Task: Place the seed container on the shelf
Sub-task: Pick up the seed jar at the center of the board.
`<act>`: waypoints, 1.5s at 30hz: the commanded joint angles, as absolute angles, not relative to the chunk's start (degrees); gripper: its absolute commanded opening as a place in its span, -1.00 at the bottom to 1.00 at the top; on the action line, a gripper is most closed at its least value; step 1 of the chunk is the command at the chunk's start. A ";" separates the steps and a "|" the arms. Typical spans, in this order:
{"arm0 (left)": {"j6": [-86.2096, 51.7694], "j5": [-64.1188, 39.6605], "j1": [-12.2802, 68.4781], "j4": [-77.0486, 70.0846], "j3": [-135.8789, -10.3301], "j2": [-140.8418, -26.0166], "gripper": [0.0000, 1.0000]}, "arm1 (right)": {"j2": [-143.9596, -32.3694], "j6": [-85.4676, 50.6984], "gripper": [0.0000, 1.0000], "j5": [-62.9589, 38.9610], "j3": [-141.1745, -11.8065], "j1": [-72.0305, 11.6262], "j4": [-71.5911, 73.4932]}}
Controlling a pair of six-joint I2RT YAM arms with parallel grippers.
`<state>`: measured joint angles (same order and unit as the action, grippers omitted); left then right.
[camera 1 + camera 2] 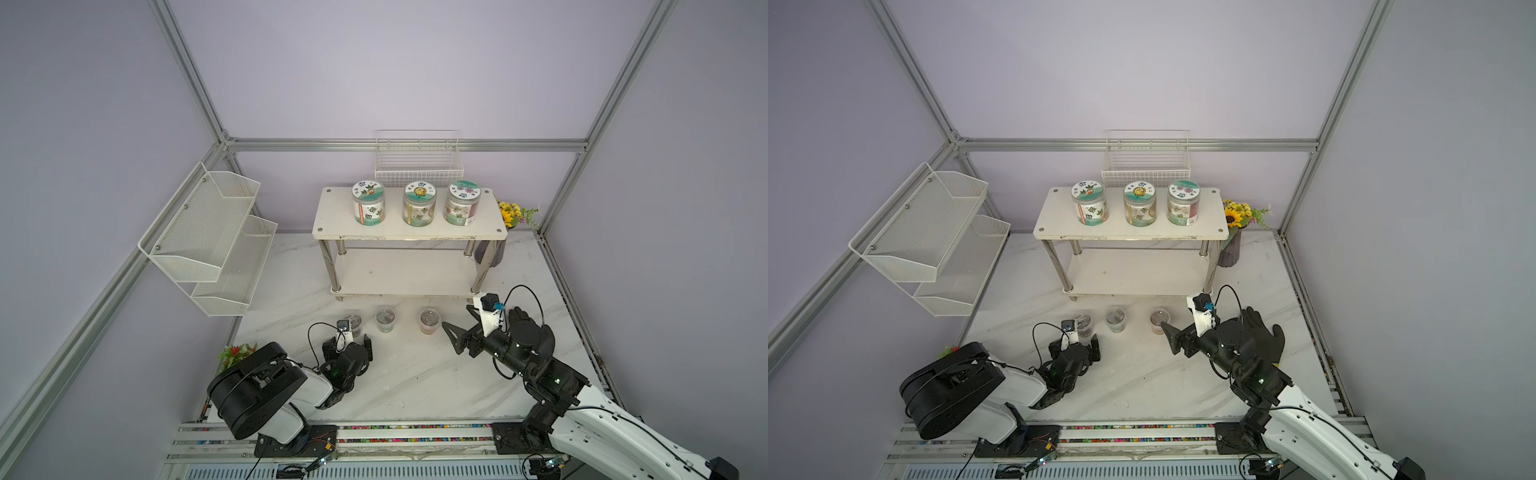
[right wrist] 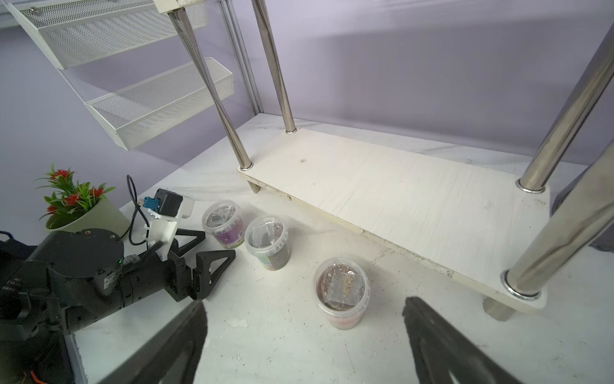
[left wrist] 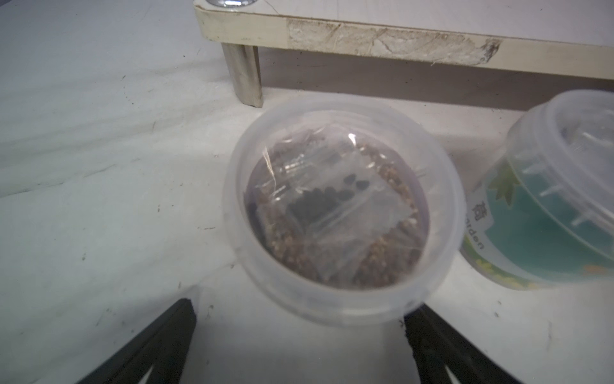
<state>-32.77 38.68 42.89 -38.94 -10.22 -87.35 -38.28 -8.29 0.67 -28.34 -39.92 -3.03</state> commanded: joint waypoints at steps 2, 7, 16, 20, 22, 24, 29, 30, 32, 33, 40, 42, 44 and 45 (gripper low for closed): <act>-33.05 31.04 41.70 -40.12 -10.15 -92.31 0.99 | -38.65 -6.90 0.92 1.50 -30.16 -40.22 -0.92; -33.66 31.03 41.14 -44.14 -10.20 -96.92 0.99 | -39.11 -6.51 0.93 1.32 -30.37 -40.25 -0.75; -34.10 31.10 40.09 -48.60 -10.48 -102.33 0.95 | -39.45 -6.03 0.94 1.45 -30.90 -40.25 -0.79; -33.97 31.44 39.65 -48.89 -10.11 -102.82 0.90 | -39.81 -5.81 0.94 1.41 -31.09 -40.21 -0.79; -33.71 31.77 39.64 -48.65 -9.94 -102.79 0.87 | -40.12 -5.71 0.94 1.32 -31.17 -40.21 -0.68; -33.66 32.31 39.64 -48.27 -9.84 -102.78 0.87 | -40.49 -5.77 0.94 1.24 -31.28 -40.25 -0.47; -33.30 32.30 39.64 -47.81 -9.98 -102.65 0.79 | -41.13 -5.71 0.94 0.97 -31.42 -40.25 -0.01; -33.21 32.34 39.63 -47.81 -9.93 -102.61 0.77 | -41.21 -5.80 0.93 0.97 -31.40 -40.18 0.00; -33.17 32.59 39.62 -47.77 -9.93 -102.37 0.73 | -41.22 -6.04 0.93 0.88 -31.59 -40.24 -0.03; -33.14 32.61 39.65 -47.57 -9.99 -102.38 0.73 | -41.11 -6.03 0.92 0.87 -31.58 -40.21 -0.07; -32.36 33.23 39.60 -46.99 -10.02 -101.39 0.64 | -40.75 -6.33 0.91 0.69 -31.67 -40.24 -0.36; -32.26 33.24 39.64 -46.62 -10.08 -100.85 0.62 | -40.77 -6.31 0.91 0.62 -31.71 -40.25 -0.41; -32.17 32.80 39.64 -46.33 -10.02 -100.19 0.61 | -40.78 -6.23 0.90 0.62 -31.73 -40.24 -0.43; -32.26 32.57 39.64 -46.19 -9.90 -99.69 0.61 | -40.74 -6.16 0.90 0.53 -31.74 -40.25 -0.44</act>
